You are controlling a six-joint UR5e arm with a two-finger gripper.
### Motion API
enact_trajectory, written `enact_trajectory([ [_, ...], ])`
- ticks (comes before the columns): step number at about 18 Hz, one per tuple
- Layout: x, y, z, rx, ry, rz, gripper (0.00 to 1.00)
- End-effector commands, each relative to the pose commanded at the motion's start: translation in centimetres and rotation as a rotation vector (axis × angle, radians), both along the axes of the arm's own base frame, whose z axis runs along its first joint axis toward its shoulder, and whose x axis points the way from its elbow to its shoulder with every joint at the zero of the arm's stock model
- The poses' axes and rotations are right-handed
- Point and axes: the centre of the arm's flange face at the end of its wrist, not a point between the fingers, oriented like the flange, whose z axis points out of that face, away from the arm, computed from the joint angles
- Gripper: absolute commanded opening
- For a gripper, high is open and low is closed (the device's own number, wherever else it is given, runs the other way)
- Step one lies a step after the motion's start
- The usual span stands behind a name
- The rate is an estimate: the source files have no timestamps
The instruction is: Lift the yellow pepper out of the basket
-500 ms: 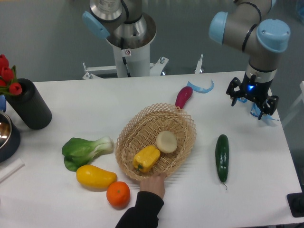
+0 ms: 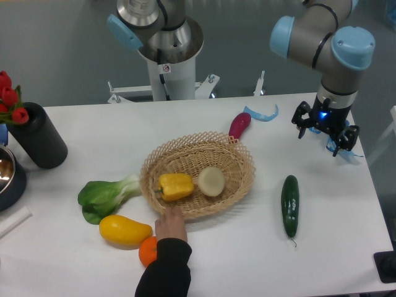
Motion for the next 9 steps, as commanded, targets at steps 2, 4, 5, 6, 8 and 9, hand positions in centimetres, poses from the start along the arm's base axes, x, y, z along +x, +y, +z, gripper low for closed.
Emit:
enact_trajectory([
  [2, 1.0, 0.3, -0.1, 0.032, -0.015, -0.007, 1.00],
  [4, 2.1, 0.7, 0.3, 0.090, -0.037, 0.017, 1.00],
  [5, 2.8, 1.0, 0.9, 0.103, -0.039, 0.050, 1.00],
  [6, 3.4, 1.8, 1.1, 0.106, -0.042, 0.062, 1.00],
  [8, 4.6, 3.6, 1.1, 0.103, -0.045, 0.037, 1.00],
  [9, 4.9, 4.1, 1.1, 0.106, -0.047, 0.028, 1.00],
])
